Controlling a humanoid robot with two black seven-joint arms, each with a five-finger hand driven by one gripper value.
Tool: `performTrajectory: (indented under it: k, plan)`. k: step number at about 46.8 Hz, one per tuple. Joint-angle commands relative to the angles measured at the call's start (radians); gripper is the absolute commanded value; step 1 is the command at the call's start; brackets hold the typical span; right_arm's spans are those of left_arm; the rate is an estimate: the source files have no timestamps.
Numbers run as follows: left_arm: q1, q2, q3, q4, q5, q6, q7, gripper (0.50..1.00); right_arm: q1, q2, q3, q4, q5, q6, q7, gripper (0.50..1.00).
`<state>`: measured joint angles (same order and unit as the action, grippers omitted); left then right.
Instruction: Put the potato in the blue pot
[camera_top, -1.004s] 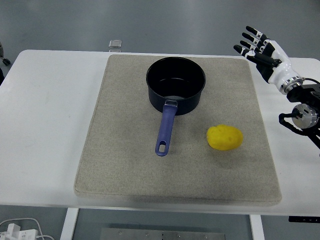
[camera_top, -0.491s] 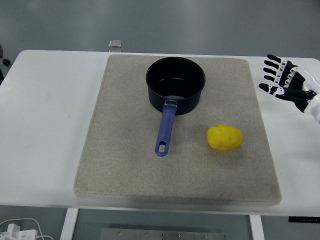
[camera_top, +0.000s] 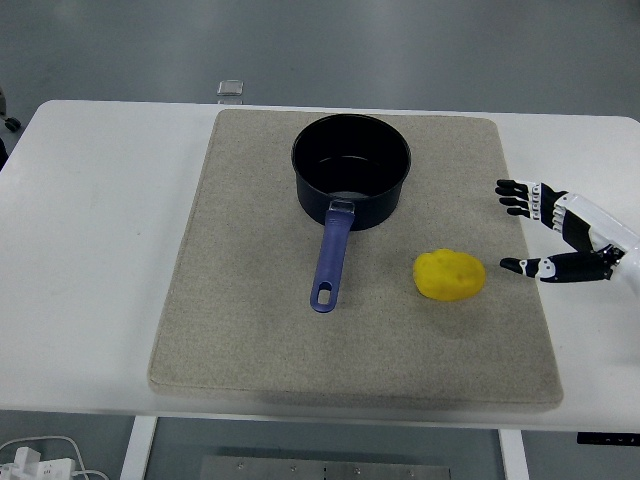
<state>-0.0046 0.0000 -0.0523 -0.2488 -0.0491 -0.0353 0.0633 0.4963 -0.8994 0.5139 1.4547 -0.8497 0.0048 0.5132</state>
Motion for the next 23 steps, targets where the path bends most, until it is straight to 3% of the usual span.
performTrajectory:
  k: [1, 23]
  plan:
    - [0.000, 0.000, 0.000, -0.001, 0.000, 0.000, 0.000, 0.992, -0.007, 0.000, 0.000, 0.009, -0.074, -0.020, 0.013, 0.926]
    - [-0.002, 0.000, 0.000, -0.006, 0.002, 0.000, 0.000, 0.994, -0.010, 0.050, 0.000, 0.033, -0.192, -0.104, 0.067, 0.926]
